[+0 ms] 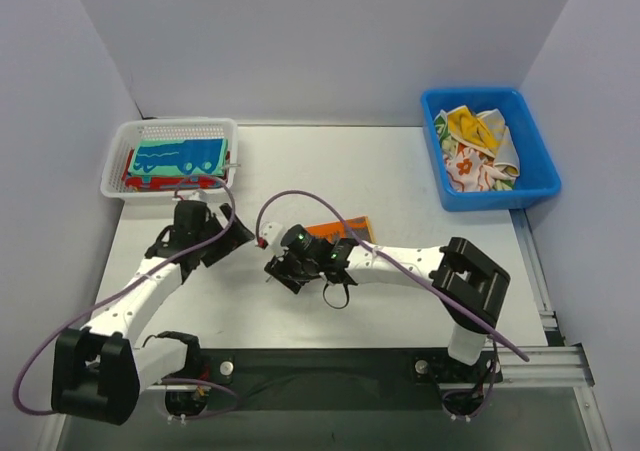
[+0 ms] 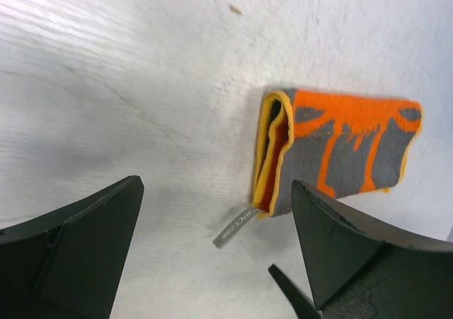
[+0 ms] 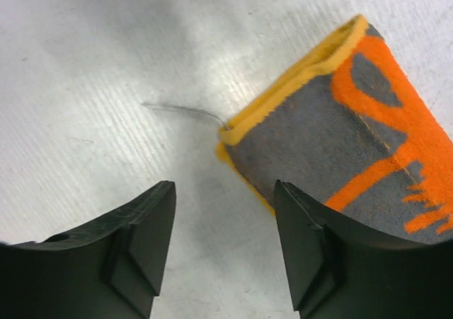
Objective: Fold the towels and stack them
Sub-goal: Smooth out wrinkles on the folded towel
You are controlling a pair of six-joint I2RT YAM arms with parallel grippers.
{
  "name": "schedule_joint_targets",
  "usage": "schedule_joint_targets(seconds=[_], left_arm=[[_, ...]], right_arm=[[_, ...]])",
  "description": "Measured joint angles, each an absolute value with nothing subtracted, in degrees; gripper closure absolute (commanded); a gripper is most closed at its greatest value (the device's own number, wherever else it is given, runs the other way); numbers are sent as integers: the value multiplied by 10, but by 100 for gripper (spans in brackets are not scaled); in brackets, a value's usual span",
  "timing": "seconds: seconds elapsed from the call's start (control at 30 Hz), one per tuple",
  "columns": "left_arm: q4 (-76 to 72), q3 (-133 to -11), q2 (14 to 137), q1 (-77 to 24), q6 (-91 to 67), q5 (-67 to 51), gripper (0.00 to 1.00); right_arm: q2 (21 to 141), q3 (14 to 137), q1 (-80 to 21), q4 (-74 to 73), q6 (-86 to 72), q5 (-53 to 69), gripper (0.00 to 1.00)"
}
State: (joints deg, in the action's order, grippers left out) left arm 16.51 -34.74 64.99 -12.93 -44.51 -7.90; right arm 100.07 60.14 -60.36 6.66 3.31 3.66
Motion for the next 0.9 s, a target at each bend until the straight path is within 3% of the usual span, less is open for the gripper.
schedule_joint_targets(seconds=[0.1,0.23,0.63,0.9], left_arm=[[201,-368,612,-88,-408,-46,3],[237,-397,590,-54,-358,-15,3],[268,-403,583,-46,-309,2,3],[268,-402,590,-46,-308,-5,3]], right_arm=[[1016,639,-630,32,50,12,32],[1048,698,-652,2,62,-19,32],[1153,773,-656,-57,59,-106,46],[1173,792,-656,-64,59,-120,49]])
